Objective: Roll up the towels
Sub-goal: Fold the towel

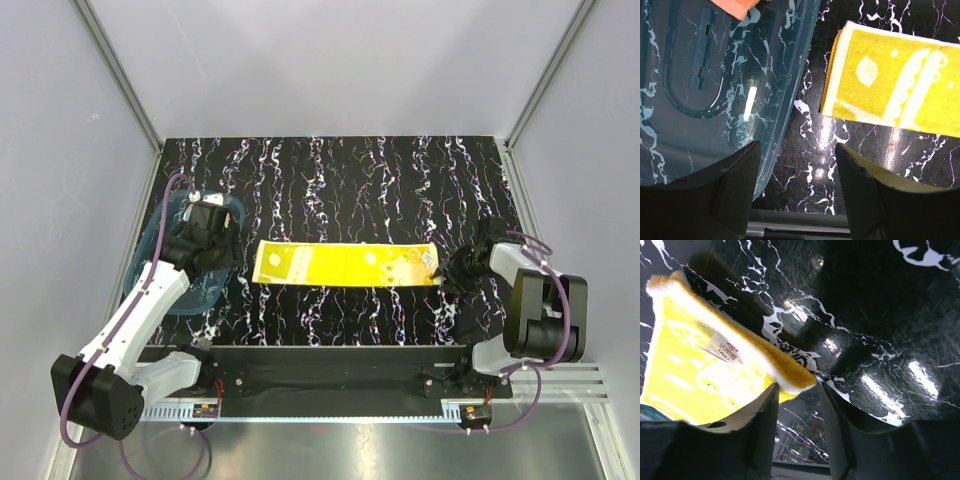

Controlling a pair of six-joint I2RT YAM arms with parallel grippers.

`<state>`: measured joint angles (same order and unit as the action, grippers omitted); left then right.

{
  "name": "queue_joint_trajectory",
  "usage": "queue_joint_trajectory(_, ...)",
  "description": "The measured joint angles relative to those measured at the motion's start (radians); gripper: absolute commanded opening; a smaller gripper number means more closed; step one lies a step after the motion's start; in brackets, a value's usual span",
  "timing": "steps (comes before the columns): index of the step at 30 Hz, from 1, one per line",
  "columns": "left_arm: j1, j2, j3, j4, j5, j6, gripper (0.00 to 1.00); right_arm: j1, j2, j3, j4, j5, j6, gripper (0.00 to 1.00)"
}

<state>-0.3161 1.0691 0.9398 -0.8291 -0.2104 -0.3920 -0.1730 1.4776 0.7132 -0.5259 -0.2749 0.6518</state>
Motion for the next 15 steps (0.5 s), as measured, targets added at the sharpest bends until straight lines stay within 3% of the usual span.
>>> queue_joint_trajectory(13,0.000,0.011,0.000,0.000,0.000,0.003,0.65,0.000,0.028,0.017,0.005,0.030,0.000,0.00)
queue_joint_trajectory(15,0.000,0.013,0.000,0.000,0.000,0.003,0.65,0.000,0.021,0.025,-0.006,0.066,-0.003,0.00)
